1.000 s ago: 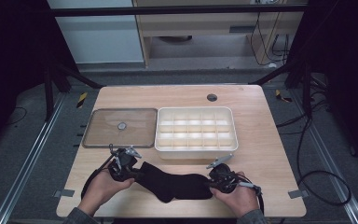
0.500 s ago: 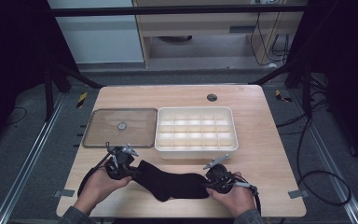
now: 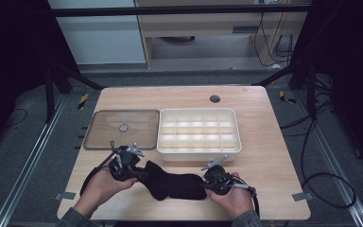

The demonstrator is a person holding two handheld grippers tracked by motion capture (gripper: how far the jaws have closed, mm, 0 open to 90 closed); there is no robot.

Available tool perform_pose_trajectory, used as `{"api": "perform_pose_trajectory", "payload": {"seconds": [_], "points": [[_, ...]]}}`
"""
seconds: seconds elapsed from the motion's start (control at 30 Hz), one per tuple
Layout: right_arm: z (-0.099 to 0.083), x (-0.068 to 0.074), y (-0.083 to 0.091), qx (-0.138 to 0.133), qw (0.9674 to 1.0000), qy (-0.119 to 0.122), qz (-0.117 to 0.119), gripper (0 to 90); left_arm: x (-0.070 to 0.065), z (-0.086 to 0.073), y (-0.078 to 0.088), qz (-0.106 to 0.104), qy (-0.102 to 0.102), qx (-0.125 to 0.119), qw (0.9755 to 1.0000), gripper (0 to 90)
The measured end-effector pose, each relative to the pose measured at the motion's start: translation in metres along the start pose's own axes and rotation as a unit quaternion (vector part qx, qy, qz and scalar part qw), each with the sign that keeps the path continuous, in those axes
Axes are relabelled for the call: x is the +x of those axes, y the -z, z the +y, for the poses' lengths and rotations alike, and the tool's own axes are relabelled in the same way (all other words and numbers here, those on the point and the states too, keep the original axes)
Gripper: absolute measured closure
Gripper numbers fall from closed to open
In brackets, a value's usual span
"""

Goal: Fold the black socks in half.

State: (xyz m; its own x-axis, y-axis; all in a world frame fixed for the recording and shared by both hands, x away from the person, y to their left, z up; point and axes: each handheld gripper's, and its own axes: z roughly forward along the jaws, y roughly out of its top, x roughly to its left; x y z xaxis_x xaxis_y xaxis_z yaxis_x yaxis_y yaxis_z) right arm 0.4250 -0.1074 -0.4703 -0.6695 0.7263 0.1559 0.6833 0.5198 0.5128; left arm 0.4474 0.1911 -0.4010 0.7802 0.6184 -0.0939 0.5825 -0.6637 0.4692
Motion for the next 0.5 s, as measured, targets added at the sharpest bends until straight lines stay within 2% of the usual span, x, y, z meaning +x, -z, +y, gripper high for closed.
{"api": "perform_pose_trajectory", "payload": {"seconds": [0.1,0.3,0.4,0.5], "points": [[0.003,0.001,0.0,0.001,1.0,0.008,0.001,84.5,-0.008,0.003,-0.001,-0.004,-0.012,-0.002,0.9999,77.0],[0.008,0.002,-0.002,0.0,1.0,0.008,0.004,84.6,-0.022,0.004,0.0,-0.004,-0.026,-0.001,0.9996,77.0],[0.009,0.002,-0.004,-0.003,0.9999,0.01,0.008,84.6,-0.029,0.007,-0.004,-0.015,-0.035,-0.001,0.9993,77.0],[0.01,0.004,-0.004,-0.005,0.9999,0.007,0.012,84.6,-0.034,0.01,-0.008,-0.014,-0.044,0.001,0.9989,77.0]]}}
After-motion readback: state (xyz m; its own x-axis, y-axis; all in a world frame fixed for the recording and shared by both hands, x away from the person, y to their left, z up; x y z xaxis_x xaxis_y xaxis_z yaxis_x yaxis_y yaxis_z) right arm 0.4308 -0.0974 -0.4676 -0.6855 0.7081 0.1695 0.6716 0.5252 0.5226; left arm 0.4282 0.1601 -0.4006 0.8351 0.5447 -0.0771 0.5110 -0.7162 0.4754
